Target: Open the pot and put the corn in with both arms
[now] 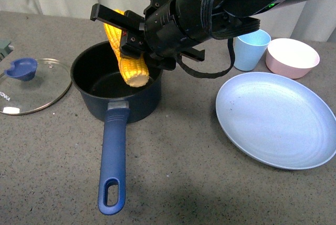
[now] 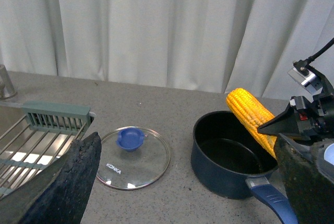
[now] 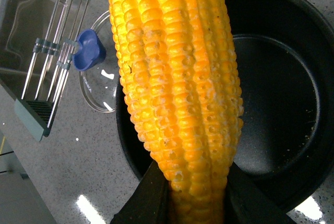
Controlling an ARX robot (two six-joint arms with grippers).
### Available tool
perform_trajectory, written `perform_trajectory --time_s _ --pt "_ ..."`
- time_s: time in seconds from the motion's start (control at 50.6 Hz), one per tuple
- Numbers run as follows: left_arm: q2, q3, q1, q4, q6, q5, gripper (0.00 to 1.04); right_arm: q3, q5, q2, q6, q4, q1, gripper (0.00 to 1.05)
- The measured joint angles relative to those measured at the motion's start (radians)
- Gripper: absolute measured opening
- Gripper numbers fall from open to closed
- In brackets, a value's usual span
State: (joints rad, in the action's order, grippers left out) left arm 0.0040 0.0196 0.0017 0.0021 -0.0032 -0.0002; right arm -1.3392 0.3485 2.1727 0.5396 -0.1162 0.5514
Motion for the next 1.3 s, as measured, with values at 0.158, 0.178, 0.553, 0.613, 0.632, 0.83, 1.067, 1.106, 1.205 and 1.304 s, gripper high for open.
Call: perform_trajectory --time_s 0.158,0.178,0.553,0.613,0.632,0.83,1.067,1.106,1.205,1.304 --pt "0.000 0.000 0.000 0.000 0.000 0.000 0.98 -0.029 -0.017 0.023 0.000 0.010 0.000 0.31" --pt "0.000 0.000 0.000 0.000 0.000 0.000 0.98 -0.032 -0.018 0.024 0.000 0.012 0.000 0.33" --pt "0.000 0.000 0.000 0.000 0.000 0.000 0.98 -0.063 -0.070 0.042 -0.005 0.011 -0.003 0.95" --pt "0.000 0.000 0.000 0.000 0.000 0.000 0.98 -0.060 -0.098 0.042 -0.010 -0.010 -0.004 0.95" --pt "0.000 0.000 0.000 0.000 0.000 0.000 0.98 -0.058 -0.108 0.041 -0.013 -0.021 -0.004 0.95" --pt "0.000 0.000 0.000 0.000 0.000 0.000 0.98 0.019 -0.255 -0.005 -0.053 -0.091 -0.019 0.95" --pt "0.000 0.000 0.000 0.000 0.000 0.000 0.98 0.228 -0.413 -0.182 -0.130 -0.225 -0.070 0.95" --pt "0.000 0.000 0.000 0.000 0.000 0.000 0.98 0.269 -0.435 -0.214 -0.142 -0.245 -0.085 0.95" --pt "0.000 0.000 0.000 0.000 0.000 0.000 0.98 0.375 -0.473 -0.286 -0.158 -0.280 -0.119 0.95" --pt "0.000 0.000 0.000 0.000 0.000 0.000 0.98 0.527 -0.521 -0.385 -0.204 -0.348 -0.172 0.95"
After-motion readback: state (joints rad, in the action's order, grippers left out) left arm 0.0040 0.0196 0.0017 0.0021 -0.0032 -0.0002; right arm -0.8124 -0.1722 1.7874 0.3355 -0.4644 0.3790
